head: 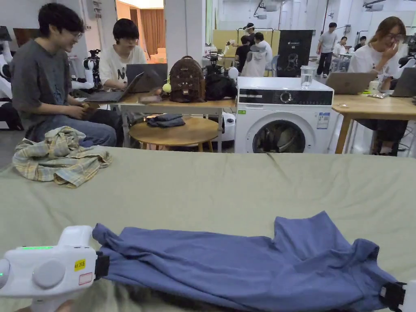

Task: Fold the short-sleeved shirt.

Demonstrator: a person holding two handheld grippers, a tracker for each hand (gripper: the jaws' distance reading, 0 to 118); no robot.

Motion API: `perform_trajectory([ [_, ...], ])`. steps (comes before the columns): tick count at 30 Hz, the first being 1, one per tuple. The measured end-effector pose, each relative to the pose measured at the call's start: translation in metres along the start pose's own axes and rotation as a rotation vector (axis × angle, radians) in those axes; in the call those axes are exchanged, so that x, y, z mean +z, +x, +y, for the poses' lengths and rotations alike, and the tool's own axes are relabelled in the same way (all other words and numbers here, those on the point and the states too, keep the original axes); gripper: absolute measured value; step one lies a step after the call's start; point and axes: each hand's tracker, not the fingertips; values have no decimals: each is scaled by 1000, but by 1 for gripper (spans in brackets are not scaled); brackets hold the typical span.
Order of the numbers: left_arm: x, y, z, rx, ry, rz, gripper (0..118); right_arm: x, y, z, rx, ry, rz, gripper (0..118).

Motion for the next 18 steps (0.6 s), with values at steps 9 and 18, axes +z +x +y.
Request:
perform_trajectory([
  [9,73,-14,-94,9,-46,-60,2,81,25,-58,50,-9,27,0],
  [18,68,-15,-123,39,-27,-62,60,84,29,-92,228,58,-36,56],
])
